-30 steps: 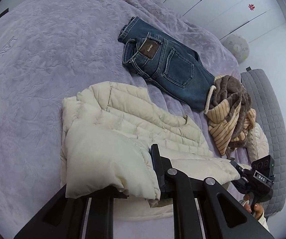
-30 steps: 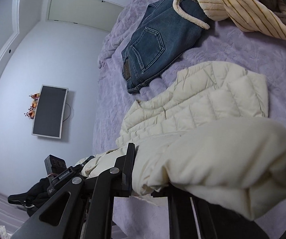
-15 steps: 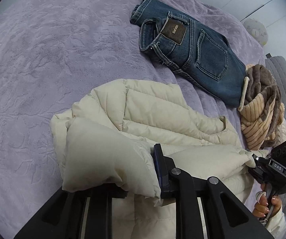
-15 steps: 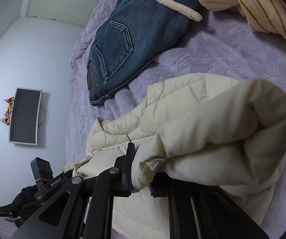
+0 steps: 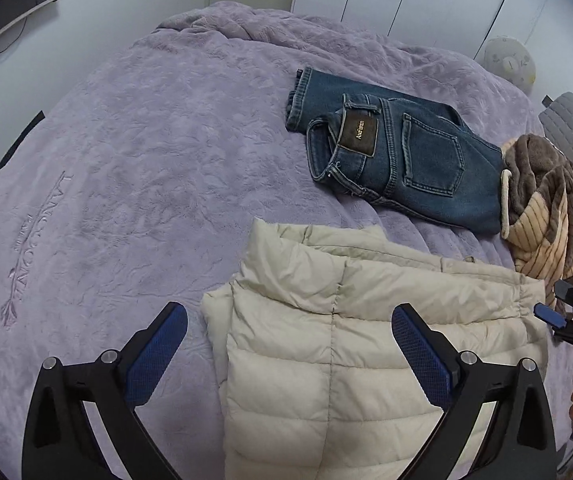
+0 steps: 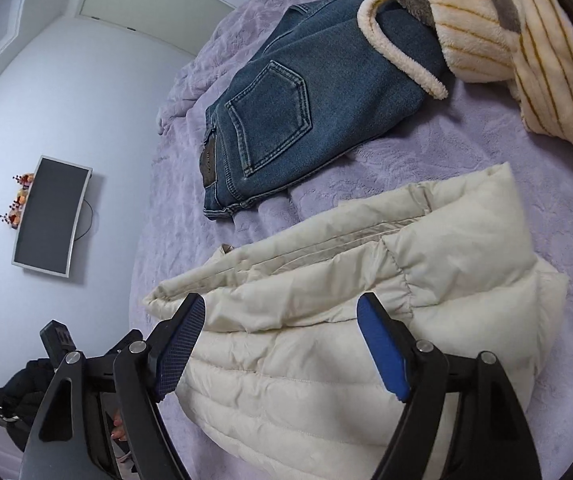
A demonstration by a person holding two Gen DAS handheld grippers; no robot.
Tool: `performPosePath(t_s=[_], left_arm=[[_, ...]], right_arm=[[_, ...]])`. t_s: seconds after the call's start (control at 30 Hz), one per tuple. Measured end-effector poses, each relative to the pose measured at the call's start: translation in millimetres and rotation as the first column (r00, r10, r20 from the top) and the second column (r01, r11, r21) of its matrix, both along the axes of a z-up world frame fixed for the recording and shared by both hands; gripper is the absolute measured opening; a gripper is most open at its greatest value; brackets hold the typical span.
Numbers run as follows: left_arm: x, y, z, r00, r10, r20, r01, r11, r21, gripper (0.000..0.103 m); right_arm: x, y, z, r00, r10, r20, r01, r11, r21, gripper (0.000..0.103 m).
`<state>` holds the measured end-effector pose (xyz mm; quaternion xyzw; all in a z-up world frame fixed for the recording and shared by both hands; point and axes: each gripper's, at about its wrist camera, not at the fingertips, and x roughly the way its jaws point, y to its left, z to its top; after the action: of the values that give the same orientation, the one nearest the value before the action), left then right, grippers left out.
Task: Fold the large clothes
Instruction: 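Open both tools and press the folded jacket flat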
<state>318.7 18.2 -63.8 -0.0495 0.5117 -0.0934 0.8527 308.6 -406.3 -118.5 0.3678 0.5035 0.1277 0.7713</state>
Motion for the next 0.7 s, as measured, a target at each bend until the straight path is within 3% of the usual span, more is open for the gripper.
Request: performPosePath(t_s=[0.07, 0.1, 0.13, 0.17, 0.2, 0.37, 0.47, 0.7], left_arm=[[0.7, -2.2, -0.3, 0.999, -0.034, -0.009, 0.034, 0.999, -0.013, 0.078], [1.5, -6.9, -2.0, 0.999, -0.052, -0.018, 0.051, 0.999, -0.008, 0.074], [2.9, -11.8, -4.7, 0.997, -0.071, -0.019, 0.071, 0.997, -0.004, 0.065], [5.0, -17.2, -8.6, 0.996, -0.088, -0.023, 0.088, 0.996, 0.005, 0.054], [8.2, -22.8, -13.7, 0.994, -0.1, -0.033, 0.1, 0.995, 0.014, 0.053], [33.5, -41.6, -50.9, 0.996, -0.076, -0.055, 0.08, 0.993, 0.083, 0.053], [50.9, -38.3, -76.1, 0.996, -0.019, -0.091, 0.026, 0.997, 0.073, 0.053], [64.9, -37.9, -106.7, 0.994, -0.01, -0.105, 0.014, 0.999, 0.039, 0.054]], right_arm=[[-8.8, -4.8, 8.4, 1.0, -0.008, 0.008, 0.008, 0.998, -0.068, 0.077], [-10.9, -7.6, 10.9, 1.0, -0.012, 0.006, 0.012, 0.994, -0.109, 0.058], [-12.6, -10.2, 11.5, 1.0, -0.013, -0.006, 0.012, 0.988, -0.153, 0.03], [-13.4, -13.4, 9.8, 1.0, -0.011, -0.025, 0.006, 0.98, -0.198, 0.021], [-14.4, -16.9, 8.2, 0.999, -0.01, -0.039, 0.001, 0.971, -0.24, 0.016], [-10.1, -30.2, -17.8, 0.996, -0.024, -0.084, -0.004, 0.948, -0.319, 0.015], [-1.6, -36.1, -39.3, 0.994, -0.045, -0.101, 0.007, 0.936, -0.352, 0.015], [10.5, -53.1, -82.0, 0.98, -0.155, -0.129, 0.116, 0.956, -0.27, 0.011]])
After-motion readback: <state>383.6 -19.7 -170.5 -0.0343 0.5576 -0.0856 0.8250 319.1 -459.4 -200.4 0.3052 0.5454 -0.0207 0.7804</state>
